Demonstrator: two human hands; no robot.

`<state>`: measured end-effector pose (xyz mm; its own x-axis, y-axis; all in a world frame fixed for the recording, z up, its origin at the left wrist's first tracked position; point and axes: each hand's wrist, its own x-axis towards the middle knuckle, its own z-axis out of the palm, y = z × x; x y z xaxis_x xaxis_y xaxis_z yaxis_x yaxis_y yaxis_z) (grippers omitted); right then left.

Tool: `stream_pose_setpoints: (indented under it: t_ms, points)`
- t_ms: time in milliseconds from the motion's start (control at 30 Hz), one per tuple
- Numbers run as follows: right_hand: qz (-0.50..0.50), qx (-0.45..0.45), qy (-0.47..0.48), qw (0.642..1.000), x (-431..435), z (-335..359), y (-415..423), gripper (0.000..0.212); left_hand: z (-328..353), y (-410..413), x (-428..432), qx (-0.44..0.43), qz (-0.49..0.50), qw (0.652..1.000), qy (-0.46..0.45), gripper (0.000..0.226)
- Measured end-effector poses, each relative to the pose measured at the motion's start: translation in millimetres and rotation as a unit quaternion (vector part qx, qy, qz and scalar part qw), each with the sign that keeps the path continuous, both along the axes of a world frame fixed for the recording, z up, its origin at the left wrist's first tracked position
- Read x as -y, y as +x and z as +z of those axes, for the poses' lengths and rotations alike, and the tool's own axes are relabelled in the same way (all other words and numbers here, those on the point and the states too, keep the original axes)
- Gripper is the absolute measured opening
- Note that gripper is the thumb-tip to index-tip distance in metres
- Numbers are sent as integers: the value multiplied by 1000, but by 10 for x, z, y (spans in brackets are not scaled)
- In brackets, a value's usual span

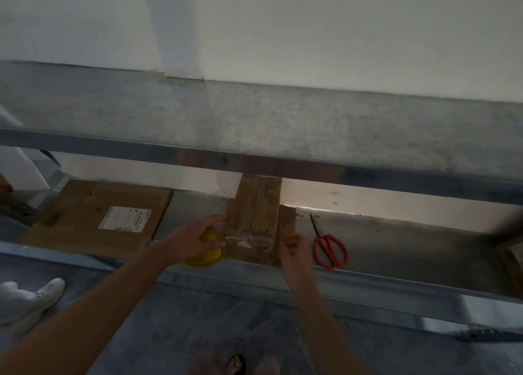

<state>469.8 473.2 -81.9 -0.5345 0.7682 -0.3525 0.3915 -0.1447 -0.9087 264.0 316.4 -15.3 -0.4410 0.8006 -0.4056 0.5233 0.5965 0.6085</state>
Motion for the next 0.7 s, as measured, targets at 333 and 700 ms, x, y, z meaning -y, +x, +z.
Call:
stream_pose_setpoints:
  t_ms: [333, 700]
  points:
    - [12, 50, 162, 985, 485, 188, -168, 44, 78, -111, 167, -3, -28, 999, 38, 51]
    - [-130, -45, 71, 988, 599, 86, -374, 38, 41, -501, 298, 73, -55, 994, 52, 43]
